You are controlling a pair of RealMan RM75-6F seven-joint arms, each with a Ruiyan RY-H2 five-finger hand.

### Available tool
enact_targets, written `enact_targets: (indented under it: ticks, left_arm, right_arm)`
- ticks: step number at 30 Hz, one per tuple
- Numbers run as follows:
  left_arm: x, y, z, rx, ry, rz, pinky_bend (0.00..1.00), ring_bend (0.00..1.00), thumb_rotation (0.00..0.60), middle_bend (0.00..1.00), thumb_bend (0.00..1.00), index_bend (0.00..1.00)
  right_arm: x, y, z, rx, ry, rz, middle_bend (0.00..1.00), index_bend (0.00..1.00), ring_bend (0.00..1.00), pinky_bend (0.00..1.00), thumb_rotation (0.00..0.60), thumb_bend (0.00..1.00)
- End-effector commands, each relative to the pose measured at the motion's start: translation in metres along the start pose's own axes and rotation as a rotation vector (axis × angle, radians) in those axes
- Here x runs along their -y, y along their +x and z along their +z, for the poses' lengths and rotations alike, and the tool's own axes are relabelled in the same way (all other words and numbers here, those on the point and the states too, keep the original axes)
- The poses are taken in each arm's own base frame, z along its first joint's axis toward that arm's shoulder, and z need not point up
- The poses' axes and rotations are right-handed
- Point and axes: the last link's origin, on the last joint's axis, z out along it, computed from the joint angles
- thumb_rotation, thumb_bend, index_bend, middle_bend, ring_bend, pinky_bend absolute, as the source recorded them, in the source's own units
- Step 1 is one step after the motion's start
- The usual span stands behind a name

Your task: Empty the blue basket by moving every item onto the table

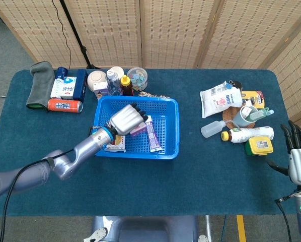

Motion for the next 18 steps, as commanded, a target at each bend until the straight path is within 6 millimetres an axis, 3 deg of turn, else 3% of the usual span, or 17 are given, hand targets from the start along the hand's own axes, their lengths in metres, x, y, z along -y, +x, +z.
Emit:
enact_targets:
  ticks: [1, 6, 11, 18]
  left_arm:
    - [0.029, 0.023, -0.017, -0.069, 0.077, -0.047, 0.29, 0.39, 0.600, 0.44, 0.19, 0.52]
    - [0.052, 0.034, -0.033, -0.101, 0.137, -0.071, 0.29, 0.39, 0.600, 0.44, 0.20, 0.52]
    - [0.087, 0.032, -0.069, -0.099, 0.237, -0.105, 0.29, 0.39, 0.600, 0.44, 0.20, 0.52]
    - [0.130, -0.013, -0.132, 0.022, 0.397, -0.134, 0.29, 0.39, 0.600, 0.44, 0.19, 0.52]
  right_arm:
    - [0.000, 0.000, 0.000, -0.001, 0.001, 0.000, 0.00, 0.00, 0.00, 0.09, 0.600, 0.00]
    - [0.001, 0.001, -0.001, -0.001, 0.002, 0.003, 0.00, 0.00, 0.00, 0.09, 0.600, 0.00]
    - [0.003, 0.001, -0.001, 0.000, 0.008, 0.005, 0.00, 0.00, 0.00, 0.09, 0.600, 0.00]
    - [0.006, -0.001, -0.003, 0.010, 0.022, 0.014, 0.00, 0.00, 0.00, 0.09, 0.600, 0.00]
